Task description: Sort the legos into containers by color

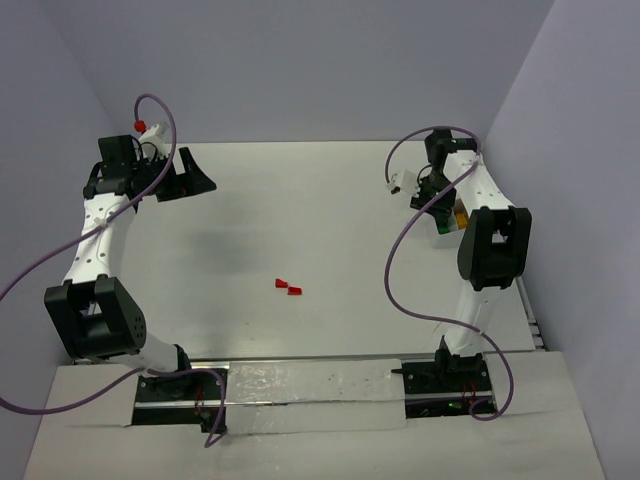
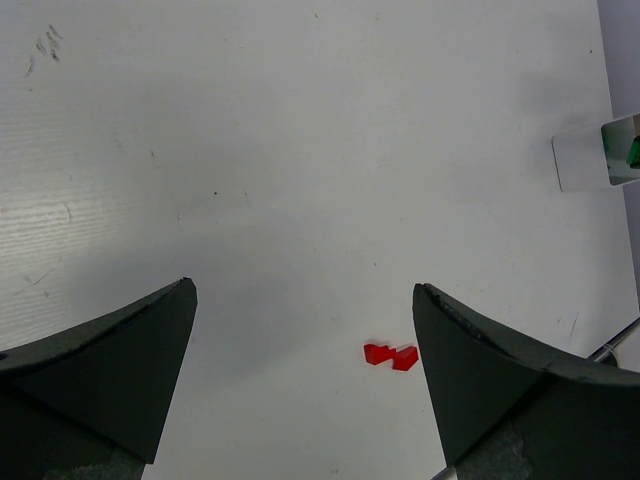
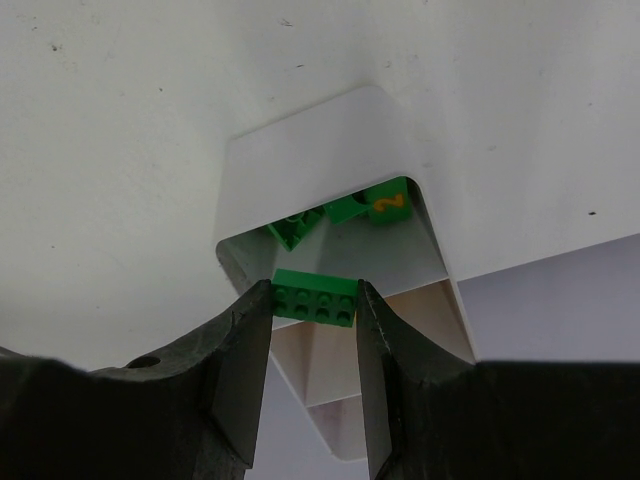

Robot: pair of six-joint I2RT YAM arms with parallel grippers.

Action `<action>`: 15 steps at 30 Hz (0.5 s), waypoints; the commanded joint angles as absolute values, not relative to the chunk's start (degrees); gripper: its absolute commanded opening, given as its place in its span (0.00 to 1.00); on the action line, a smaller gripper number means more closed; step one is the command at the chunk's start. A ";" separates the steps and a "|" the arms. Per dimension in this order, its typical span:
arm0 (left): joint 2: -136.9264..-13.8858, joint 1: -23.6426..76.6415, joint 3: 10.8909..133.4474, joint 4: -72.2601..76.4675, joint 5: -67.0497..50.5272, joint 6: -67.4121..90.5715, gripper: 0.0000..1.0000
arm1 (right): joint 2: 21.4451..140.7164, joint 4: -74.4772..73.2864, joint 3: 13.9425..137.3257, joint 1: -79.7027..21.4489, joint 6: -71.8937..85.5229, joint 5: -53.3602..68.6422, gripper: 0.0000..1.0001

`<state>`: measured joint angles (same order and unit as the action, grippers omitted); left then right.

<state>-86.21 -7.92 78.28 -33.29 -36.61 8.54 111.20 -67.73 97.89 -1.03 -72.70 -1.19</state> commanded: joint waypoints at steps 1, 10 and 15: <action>-85.80 -7.56 80.68 -32.85 -36.30 8.64 0.99 | 112.26 -66.07 99.76 -0.44 -74.27 -2.51 0.39; -86.04 -7.56 81.04 -32.96 -36.37 8.78 0.99 | 112.43 -64.13 97.97 -0.44 -74.79 -4.18 0.44; -85.87 -7.56 80.64 -32.30 -36.47 9.23 0.99 | 111.92 -63.06 96.76 -0.44 -75.32 -5.14 0.58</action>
<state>-86.21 -7.90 78.28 -33.28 -36.27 8.62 112.73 -65.08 97.78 -0.86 -73.69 -3.43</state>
